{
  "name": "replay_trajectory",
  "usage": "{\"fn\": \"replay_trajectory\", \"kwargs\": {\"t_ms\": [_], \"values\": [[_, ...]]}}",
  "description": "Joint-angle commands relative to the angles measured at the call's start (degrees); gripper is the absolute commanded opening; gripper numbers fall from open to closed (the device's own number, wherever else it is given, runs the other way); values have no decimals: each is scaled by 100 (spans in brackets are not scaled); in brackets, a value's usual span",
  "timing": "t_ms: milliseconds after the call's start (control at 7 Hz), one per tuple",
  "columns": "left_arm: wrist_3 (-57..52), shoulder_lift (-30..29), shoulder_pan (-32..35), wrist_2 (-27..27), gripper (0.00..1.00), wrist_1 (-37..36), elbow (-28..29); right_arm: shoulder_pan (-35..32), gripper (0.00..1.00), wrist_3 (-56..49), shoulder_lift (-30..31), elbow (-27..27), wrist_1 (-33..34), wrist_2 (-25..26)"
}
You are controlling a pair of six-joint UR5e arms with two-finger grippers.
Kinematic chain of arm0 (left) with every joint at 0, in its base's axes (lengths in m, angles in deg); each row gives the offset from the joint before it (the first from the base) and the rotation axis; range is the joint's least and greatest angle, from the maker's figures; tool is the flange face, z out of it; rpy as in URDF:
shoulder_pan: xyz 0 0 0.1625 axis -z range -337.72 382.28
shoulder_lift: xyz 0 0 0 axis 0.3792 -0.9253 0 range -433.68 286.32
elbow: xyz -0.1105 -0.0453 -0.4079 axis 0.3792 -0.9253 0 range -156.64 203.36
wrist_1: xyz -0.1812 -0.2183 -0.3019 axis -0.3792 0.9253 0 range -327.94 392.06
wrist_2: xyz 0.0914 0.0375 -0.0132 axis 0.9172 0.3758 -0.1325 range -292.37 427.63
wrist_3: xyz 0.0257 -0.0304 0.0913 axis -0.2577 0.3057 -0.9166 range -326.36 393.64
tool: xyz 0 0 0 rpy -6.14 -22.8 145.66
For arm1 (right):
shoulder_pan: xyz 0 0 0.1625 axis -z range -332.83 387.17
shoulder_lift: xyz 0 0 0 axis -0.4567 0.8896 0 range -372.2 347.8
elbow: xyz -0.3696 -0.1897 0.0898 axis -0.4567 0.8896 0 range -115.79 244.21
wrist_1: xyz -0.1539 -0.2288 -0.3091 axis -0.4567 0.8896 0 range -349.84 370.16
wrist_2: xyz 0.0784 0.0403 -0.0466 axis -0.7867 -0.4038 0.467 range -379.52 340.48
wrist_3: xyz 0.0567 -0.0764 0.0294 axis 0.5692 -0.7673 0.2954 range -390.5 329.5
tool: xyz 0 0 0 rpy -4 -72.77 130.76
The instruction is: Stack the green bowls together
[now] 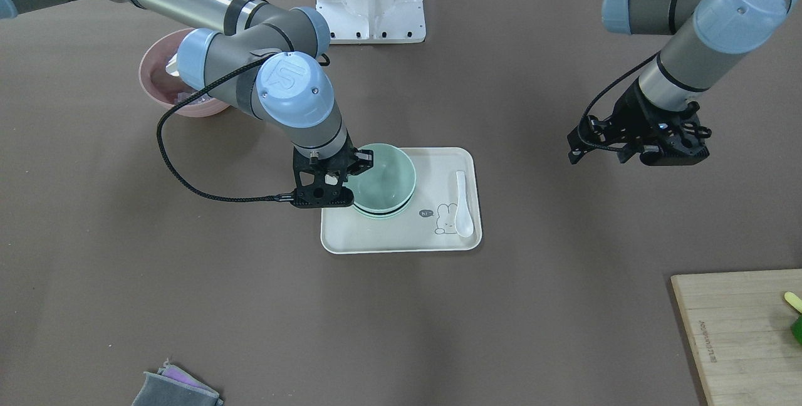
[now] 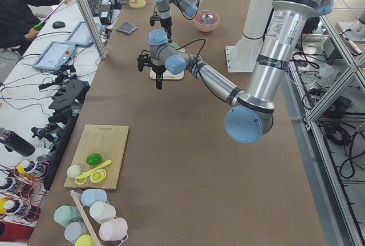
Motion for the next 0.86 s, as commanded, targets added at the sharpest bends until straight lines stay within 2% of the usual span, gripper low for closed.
{"fn": "replay_trajectory", "kwargs": {"t_ms": [0, 714], "values": [[0, 0, -3, 0, 97, 7, 4, 0, 0, -3, -5, 9, -8, -16], [0, 0, -3, 8, 97, 7, 39, 9, 0, -3, -5, 61, -9, -7]]}}
